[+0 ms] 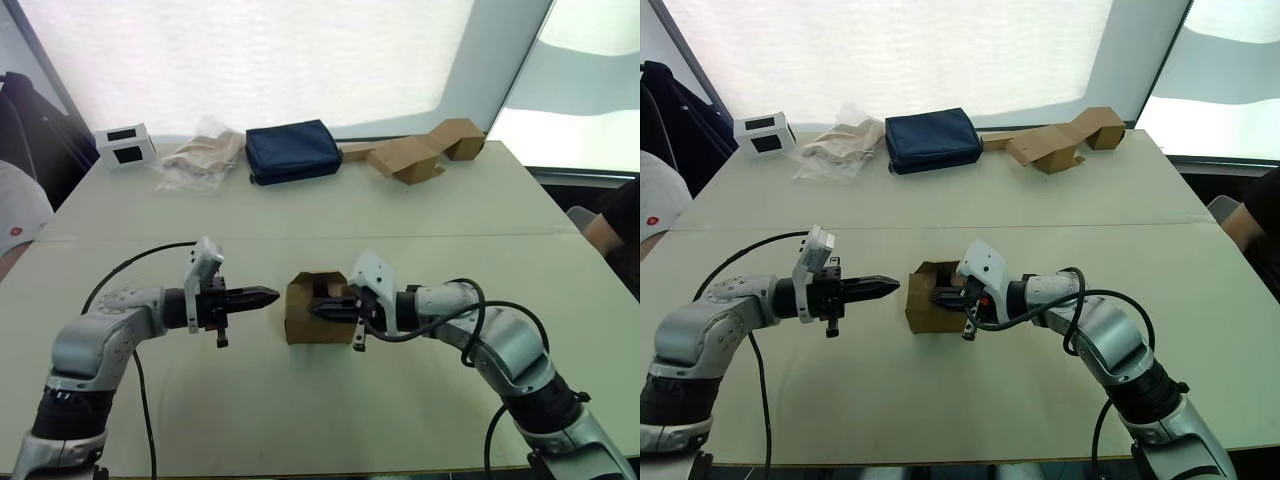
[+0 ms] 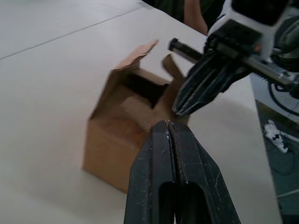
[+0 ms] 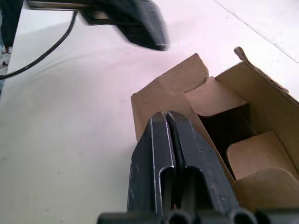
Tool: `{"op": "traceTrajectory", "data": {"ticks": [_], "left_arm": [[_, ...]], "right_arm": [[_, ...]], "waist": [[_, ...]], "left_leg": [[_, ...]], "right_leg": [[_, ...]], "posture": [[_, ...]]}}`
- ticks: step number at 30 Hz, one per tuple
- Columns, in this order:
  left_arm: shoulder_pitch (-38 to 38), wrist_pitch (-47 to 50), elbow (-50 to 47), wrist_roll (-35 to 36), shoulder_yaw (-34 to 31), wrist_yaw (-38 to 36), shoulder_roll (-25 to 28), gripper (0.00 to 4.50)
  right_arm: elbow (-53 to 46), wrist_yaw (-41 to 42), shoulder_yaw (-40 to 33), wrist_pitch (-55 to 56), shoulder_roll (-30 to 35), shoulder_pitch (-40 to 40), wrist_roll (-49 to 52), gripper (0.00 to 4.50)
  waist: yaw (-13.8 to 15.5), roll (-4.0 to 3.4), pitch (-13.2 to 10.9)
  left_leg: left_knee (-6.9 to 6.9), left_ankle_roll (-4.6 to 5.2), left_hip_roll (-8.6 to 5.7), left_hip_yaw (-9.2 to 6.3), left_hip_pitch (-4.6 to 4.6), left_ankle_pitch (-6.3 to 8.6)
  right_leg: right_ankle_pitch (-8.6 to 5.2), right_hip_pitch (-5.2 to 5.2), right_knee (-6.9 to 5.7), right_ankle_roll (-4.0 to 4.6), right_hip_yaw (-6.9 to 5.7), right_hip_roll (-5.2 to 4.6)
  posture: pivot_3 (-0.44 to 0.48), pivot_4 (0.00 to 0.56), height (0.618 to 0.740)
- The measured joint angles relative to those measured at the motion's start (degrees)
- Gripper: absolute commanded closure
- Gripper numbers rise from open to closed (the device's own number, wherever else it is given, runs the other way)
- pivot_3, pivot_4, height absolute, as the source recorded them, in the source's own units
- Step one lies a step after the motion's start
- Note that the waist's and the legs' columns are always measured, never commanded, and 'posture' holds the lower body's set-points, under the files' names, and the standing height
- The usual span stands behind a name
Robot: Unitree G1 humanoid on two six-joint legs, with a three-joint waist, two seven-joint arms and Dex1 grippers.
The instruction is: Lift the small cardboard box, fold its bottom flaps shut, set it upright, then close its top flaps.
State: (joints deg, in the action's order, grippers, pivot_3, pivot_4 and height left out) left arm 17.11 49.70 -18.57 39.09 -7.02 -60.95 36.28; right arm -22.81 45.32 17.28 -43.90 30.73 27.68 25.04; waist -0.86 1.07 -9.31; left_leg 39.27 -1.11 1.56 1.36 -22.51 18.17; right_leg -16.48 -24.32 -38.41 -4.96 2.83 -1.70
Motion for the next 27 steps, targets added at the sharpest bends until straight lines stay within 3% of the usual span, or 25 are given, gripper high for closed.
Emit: {"op": "traceTrajectory", "data": {"ticks": [8,19,27], "left_arm": [[-0.65,0.95,-0.79,1.41,2.06,3.58,-0.20,4.49],[-0.54,-4.18,2.93,-1.94,6.40,4.16,-0.39,4.49],[1.86,-5.92,5.43,-2.68,8.18,3.26,-0.37,4.49]], "right_arm": [[0.53,0.01,0.34,0.49,-1.06,-0.02,-0.71,4.50],[-0.26,-0.26,0.16,-0.10,-1.38,0.36,-1.08,4.50],[-2.52,-4.56,-11.36,-6.79,-3.06,11.23,6.92,4.50]], "waist": [[-0.18,0.00,0.00],[-0.10,-0.01,-0.01],[-0.19,-0.01,-0.01]], "left_leg": [[0.00,0.00,0.03,0.02,0.03,0.00],[-0.01,0.00,0.01,0.05,0.02,0.00],[-0.02,0.00,0.03,0.04,0.03,0.00]], "right_leg": [[0.00,0.00,0.00,0.01,0.00,0.09],[-0.01,0.00,0.03,0.01,-0.03,0.10],[-0.01,-0.01,0.03,0.01,-0.03,0.10]], "posture": [[0.000,0.150,0.740],[0.000,0.150,0.740],[0.000,0.150,0.740]]}}
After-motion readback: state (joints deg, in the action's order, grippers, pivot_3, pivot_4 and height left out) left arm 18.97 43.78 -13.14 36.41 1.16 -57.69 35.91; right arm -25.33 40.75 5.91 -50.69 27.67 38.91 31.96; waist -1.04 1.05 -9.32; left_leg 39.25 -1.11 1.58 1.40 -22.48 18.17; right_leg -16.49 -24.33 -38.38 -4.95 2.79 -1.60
